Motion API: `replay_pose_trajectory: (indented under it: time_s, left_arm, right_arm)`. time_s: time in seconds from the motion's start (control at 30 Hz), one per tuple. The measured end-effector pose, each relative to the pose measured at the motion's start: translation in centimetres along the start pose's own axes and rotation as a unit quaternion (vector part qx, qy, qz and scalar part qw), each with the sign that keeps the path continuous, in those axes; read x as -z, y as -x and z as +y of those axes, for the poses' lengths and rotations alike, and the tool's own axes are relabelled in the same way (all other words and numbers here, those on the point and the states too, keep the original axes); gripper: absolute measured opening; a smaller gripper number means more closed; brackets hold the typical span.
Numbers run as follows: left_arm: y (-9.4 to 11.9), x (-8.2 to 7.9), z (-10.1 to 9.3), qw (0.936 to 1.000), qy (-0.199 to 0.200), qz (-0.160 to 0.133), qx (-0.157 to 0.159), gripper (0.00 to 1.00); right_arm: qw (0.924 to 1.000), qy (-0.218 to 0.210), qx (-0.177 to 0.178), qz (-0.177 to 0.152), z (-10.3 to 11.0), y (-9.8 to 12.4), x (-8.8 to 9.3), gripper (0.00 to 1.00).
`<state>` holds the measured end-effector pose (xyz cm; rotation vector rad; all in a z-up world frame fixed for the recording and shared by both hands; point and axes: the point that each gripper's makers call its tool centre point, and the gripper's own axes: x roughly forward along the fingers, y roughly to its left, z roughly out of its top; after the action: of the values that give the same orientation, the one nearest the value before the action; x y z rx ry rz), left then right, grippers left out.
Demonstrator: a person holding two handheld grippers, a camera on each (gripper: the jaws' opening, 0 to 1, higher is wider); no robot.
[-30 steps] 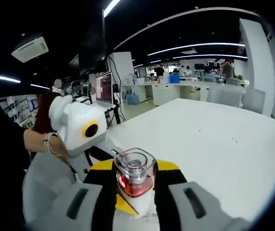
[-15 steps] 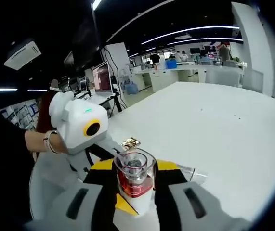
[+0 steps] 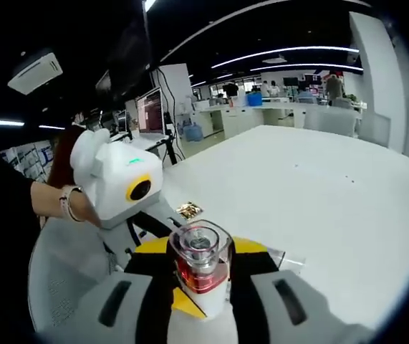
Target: Arrange the skincare products in the storage area until every visible bottle or jar stands upright without overlapping.
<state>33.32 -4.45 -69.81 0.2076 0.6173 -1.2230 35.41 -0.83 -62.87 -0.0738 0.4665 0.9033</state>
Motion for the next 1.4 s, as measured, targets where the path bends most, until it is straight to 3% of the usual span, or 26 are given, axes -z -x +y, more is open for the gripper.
replay_pose_trajectory:
  time_s: [0.5, 0.8, 0.93, 1.1, 1.4]
  left_arm:
    - [-0.7, 0.1, 2.0, 0.998, -0.057, 0.007, -0.025, 0.27]
    - [-0.7, -0.2, 3.2, 0.9929, -0.108, 0.009, -0.05, 0.27]
    - [-0.4, -0.1, 3.6, 0.9927, -0.111, 0.002, -0.047, 0.27]
    - [-0.5, -0.4, 4.0, 0.9938, -0.102, -0.026, -0.036, 0.27]
    - [-0.8, -0.7, 4.3, 0.9943, -0.091, -0.04, -0.037, 0.28]
  right_arm:
    - [0.9993, 0.024, 0.013, -0.025, -1.1, -0.9, 0.2, 0.29]
    - [0.9979, 0.052, 0.024, -0.031, -1.7, -1.3, 0.0, 0.29]
    - [0.9974, 0.06, 0.027, -0.031, -1.8, -1.7, -0.2, 0.29]
    - [0.9971, 0.06, 0.033, -0.033, -2.0, -2.1, -0.4, 0.29]
    - [0.997, 0.06, 0.033, -0.038, -2.2, -2.3, -0.4, 0.3]
